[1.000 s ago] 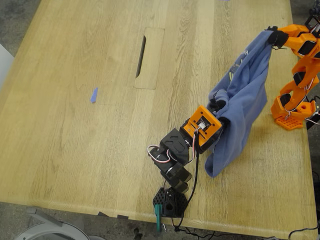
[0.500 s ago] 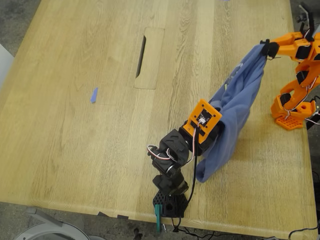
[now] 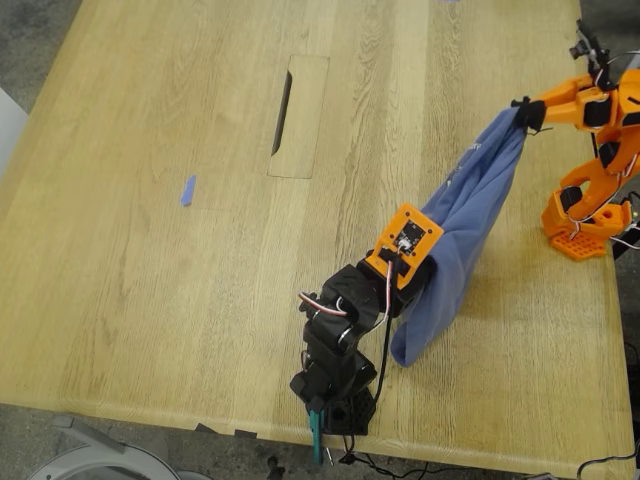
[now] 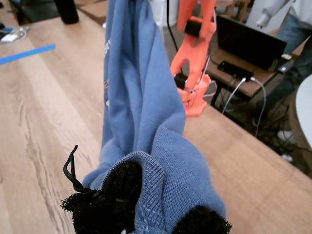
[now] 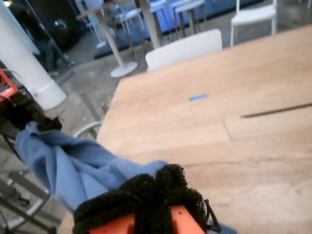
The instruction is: Fold a T-shirt
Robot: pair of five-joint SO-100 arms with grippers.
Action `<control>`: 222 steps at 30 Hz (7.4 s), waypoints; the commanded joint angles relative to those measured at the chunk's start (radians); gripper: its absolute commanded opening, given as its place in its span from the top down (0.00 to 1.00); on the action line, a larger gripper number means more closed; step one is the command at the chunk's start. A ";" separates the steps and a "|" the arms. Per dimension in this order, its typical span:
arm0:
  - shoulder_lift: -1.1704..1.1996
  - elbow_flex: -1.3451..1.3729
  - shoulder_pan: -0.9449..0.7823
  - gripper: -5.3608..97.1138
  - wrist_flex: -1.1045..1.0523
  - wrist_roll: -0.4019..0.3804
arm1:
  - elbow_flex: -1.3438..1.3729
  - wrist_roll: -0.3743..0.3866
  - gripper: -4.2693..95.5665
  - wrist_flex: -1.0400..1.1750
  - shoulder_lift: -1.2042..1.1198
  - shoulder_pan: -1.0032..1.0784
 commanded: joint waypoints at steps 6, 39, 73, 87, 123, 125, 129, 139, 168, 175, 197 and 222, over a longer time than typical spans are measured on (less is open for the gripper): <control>0.118 0.133 -0.026 0.95 -0.074 -0.017 | 0.397 0.009 0.96 -0.031 0.232 -0.037; 0.419 1.463 -0.653 0.95 -1.201 -0.011 | 1.723 -0.055 0.96 -1.661 0.112 0.308; -0.772 1.005 -1.169 0.95 -2.046 -0.017 | 0.686 -0.083 0.96 -2.146 -1.203 0.623; -1.197 0.575 -1.195 0.95 -2.178 -0.021 | 0.394 -0.057 0.96 -2.256 -1.459 0.710; -0.693 0.494 -1.127 0.95 -1.322 -0.034 | -0.531 -0.046 0.96 -1.178 -1.540 0.701; -0.655 0.494 -1.118 0.95 -1.232 -0.037 | -0.548 -0.041 0.96 -1.049 -1.516 0.699; -0.586 0.500 -1.103 0.95 -1.066 -0.040 | -0.548 -0.035 0.96 -0.850 -1.460 0.701; -0.466 0.503 -1.065 0.95 -0.744 -0.048 | -0.548 -0.028 0.96 -0.379 -1.338 0.653; -0.150 0.706 -0.790 0.95 -0.184 -0.084 | 0.318 0.008 0.96 -0.012 -0.695 0.494; -0.035 0.894 -0.698 0.95 -0.244 -0.094 | 0.752 0.015 0.96 -0.178 -0.472 0.472; 0.400 1.710 -0.376 0.95 -0.936 -0.075 | 1.713 0.009 0.96 -0.715 0.072 0.350; 1.147 2.074 -0.537 0.62 -0.830 -0.081 | 2.226 -0.021 0.67 -1.341 0.187 0.302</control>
